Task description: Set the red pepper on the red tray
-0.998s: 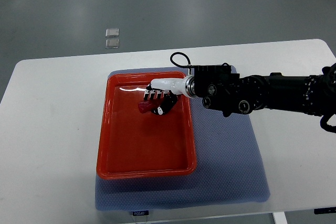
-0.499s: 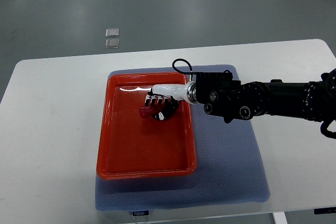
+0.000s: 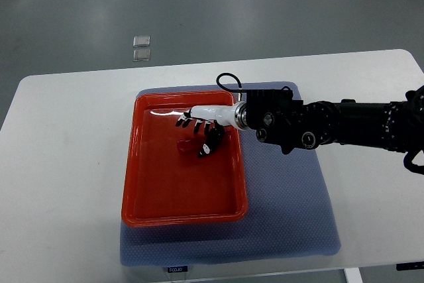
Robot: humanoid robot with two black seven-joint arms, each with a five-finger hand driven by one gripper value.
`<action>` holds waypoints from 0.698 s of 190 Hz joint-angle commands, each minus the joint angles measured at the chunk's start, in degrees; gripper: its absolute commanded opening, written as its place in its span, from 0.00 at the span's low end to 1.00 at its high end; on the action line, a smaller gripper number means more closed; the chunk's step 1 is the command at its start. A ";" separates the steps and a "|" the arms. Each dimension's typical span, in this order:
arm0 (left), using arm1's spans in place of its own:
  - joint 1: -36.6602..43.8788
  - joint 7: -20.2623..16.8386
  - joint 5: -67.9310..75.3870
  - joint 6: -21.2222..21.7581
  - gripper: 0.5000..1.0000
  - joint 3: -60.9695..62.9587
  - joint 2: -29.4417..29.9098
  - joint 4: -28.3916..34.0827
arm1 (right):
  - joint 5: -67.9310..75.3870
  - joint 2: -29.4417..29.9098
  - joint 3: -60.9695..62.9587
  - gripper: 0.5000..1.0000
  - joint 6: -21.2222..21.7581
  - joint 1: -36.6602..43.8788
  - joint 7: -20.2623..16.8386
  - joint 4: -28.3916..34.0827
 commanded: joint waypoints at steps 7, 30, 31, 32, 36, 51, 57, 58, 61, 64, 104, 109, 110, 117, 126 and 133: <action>0.00 0.00 0.03 0.01 1.00 0.00 0.00 0.00 | 0.06 0.00 1.81 0.72 -0.06 0.10 0.17 -0.11; 0.00 0.00 0.03 0.01 1.00 0.09 0.00 0.09 | 0.06 0.00 7.61 0.72 0.11 -0.25 0.17 -0.02; 0.00 0.00 0.03 0.01 1.00 0.09 0.00 0.09 | 0.06 0.00 7.62 0.72 0.11 -0.25 0.17 -0.02; 0.00 0.00 -0.05 0.01 1.00 0.09 0.00 0.09 | 0.06 0.00 8.05 0.72 0.11 -0.25 0.17 -0.11; 0.00 0.00 -0.05 0.01 1.00 0.09 0.00 0.09 | 0.06 0.00 8.93 0.72 0.03 -0.34 0.17 -0.11; 0.00 0.00 0.03 0.01 1.00 0.09 0.00 0.09 | 0.06 0.00 11.48 0.72 -0.15 -0.69 0.26 -0.11; 0.00 0.00 0.03 0.01 1.00 0.09 0.00 0.09 | 0.06 0.00 13.15 0.72 -0.24 -1.13 0.17 -0.20; 0.00 0.00 0.03 0.01 1.00 0.09 0.00 0.09 | 0.06 0.00 13.15 0.72 -0.24 -1.13 0.17 -0.20; 0.00 0.00 -0.05 0.01 1.00 0.09 0.00 0.09 | 0.15 0.00 14.38 0.72 -0.24 -1.56 0.17 -0.20; 0.00 0.00 -0.05 0.01 1.00 0.09 0.00 0.09 | 0.15 0.00 15.09 0.72 -0.24 -1.74 0.26 -0.20; 0.00 0.00 -0.05 0.01 1.00 0.18 0.00 0.09 | 2.79 -0.79 35.13 0.72 -0.15 -9.65 1.14 -0.11; 0.00 0.00 -0.05 0.01 1.00 0.09 0.00 0.09 | 4.19 -1.67 38.63 0.72 -0.24 -11.40 1.40 -0.11; 0.00 0.00 -0.05 0.01 1.00 0.09 0.00 0.09 | 4.19 -1.67 38.64 0.72 -0.24 -11.41 1.40 -0.11; 0.00 0.00 -0.05 0.01 1.00 0.09 0.00 0.09 | 5.86 -2.46 42.51 0.72 -0.24 -13.17 1.84 -0.11; 0.00 0.00 0.03 0.01 1.00 0.09 0.00 0.09 | 8.58 -3.25 49.00 0.72 -0.15 -16.50 3.07 -0.11; 0.00 0.00 0.03 0.01 1.00 0.09 0.00 0.09 | 10.26 -3.43 53.41 0.72 -0.15 -18.79 4.22 -0.11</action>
